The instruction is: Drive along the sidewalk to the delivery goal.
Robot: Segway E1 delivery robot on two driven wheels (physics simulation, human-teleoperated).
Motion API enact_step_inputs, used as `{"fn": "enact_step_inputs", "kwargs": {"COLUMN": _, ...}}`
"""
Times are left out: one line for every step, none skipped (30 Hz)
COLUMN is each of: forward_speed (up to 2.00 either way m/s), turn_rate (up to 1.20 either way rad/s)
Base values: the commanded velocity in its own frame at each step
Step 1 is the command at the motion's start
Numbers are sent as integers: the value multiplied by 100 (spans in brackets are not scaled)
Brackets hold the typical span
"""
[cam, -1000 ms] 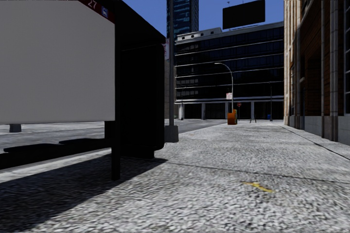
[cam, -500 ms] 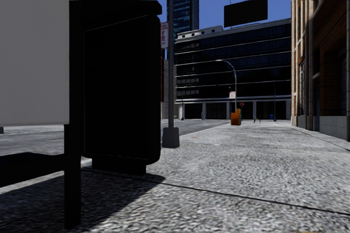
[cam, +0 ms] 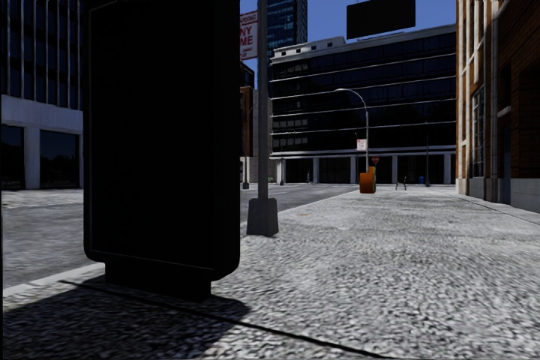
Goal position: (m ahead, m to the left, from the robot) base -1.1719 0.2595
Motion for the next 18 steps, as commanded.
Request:
{"fn": "enact_step_inputs", "kwargs": {"forward_speed": 0, "turn_rate": 0}}
{"fn": "enact_step_inputs", "kwargs": {"forward_speed": 0, "turn_rate": 0}}
{"fn": "enact_step_inputs", "kwargs": {"forward_speed": 0, "turn_rate": 0}}
{"fn": "enact_step_inputs", "kwargs": {"forward_speed": 0, "turn_rate": 0}}
{"fn": "enact_step_inputs", "kwargs": {"forward_speed": 0, "turn_rate": 0}}
{"fn": "enact_step_inputs", "kwargs": {"forward_speed": 0, "turn_rate": 0}}
{"fn": "enact_step_inputs", "kwargs": {"forward_speed": 0, "turn_rate": 0}}
{"fn": "enact_step_inputs", "kwargs": {"forward_speed": 0, "turn_rate": 0}}
{"fn": "enact_step_inputs", "kwargs": {"forward_speed": 0, "turn_rate": 0}}
{"fn": "enact_step_inputs", "kwargs": {"forward_speed": 0, "turn_rate": 0}}
{"fn": "enact_step_inputs", "kwargs": {"forward_speed": 0, "turn_rate": 0}}
{"fn": "enact_step_inputs", "kwargs": {"forward_speed": 0, "turn_rate": 0}}
{"fn": "enact_step_inputs", "kwargs": {"forward_speed": 0, "turn_rate": 0}}
{"fn": "enact_step_inputs", "kwargs": {"forward_speed": 0, "turn_rate": 0}}
{"fn": "enact_step_inputs", "kwargs": {"forward_speed": 0, "turn_rate": 0}}
{"fn": "enact_step_inputs", "kwargs": {"forward_speed": 0, "turn_rate": 0}}
{"fn": "enact_step_inputs", "kwargs": {"forward_speed": 0, "turn_rate": 0}}
{"fn": "enact_step_inputs", "kwargs": {"forward_speed": 0, "turn_rate": 0}}
